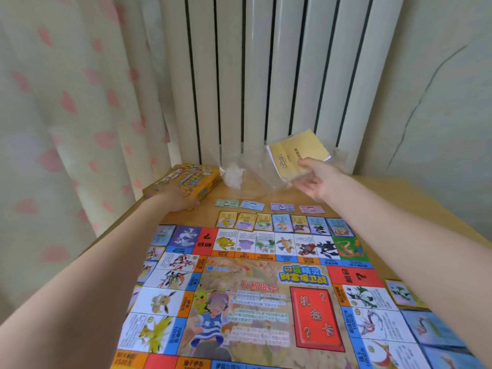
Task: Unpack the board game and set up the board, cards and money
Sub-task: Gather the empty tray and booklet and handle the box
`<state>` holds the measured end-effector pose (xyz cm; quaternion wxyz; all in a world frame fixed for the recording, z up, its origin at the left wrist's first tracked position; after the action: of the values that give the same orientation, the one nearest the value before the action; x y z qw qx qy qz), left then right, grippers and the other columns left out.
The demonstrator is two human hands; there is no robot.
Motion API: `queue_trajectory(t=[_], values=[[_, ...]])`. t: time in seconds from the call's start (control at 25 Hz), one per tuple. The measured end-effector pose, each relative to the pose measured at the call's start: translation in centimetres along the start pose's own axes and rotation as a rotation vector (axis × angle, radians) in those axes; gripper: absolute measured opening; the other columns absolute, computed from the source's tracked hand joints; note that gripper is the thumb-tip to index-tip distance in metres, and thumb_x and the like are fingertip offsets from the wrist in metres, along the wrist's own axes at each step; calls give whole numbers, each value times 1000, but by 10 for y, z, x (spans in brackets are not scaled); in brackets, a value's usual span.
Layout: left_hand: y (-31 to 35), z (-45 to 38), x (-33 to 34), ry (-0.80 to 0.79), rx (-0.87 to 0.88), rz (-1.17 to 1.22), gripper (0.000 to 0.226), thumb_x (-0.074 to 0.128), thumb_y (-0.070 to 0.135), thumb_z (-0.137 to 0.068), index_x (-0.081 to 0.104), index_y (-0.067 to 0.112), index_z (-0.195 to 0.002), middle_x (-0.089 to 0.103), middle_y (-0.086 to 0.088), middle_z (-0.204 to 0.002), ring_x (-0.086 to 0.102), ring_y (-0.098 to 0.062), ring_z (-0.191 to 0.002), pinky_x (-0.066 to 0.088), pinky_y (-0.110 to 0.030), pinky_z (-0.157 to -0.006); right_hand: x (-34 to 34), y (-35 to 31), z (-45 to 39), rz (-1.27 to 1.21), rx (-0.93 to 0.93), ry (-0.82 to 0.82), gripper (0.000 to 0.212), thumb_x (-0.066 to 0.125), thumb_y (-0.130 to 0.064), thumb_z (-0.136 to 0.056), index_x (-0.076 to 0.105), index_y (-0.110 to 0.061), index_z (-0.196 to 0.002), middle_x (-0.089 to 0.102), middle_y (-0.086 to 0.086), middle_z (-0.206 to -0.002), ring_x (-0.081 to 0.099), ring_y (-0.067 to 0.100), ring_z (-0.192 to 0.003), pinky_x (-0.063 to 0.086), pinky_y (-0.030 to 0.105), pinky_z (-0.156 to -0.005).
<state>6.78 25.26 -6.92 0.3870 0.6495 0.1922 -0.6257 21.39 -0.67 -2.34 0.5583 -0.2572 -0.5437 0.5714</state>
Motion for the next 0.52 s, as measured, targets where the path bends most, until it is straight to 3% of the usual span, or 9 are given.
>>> queue_trajectory(t=[0.2,0.32,0.52], values=[[-9,-13,4,-53,-70,-148,112,51,76,-71,-3,19,-150,-7,-19,-156,-7,-42,-142,5,-55,-115,28,17,-3,47,23,-59,37,67,-7,-82,50,-11,-115,55,14,-123,59,20,-75,49,30,-50],[-9,-20,4,-25,-57,-188,111,49,78,-71,-6,23,-150,-17,-19,-155,-14,-46,-140,0,-57,-113,39,26,-8,87,34,-78,30,67,-7,-82,50,-11,-107,55,14,-123,58,20,-74,49,29,-52],[-23,-38,9,-110,-53,-214,116,43,85,-64,-10,26,-149,-16,-19,-155,-13,-45,-140,0,-56,-114,43,31,-14,115,50,-89,18,66,-6,-83,50,-14,-86,56,14,-123,60,21,-84,49,28,-50]])
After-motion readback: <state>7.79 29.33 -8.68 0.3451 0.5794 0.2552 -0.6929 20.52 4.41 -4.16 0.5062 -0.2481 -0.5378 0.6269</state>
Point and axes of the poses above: each hand's wrist, its own z-axis away from the middle knuckle, its own x-axis out of the palm, y = z × x, the point moved 3 cm from there along -z, towards the middle knuckle
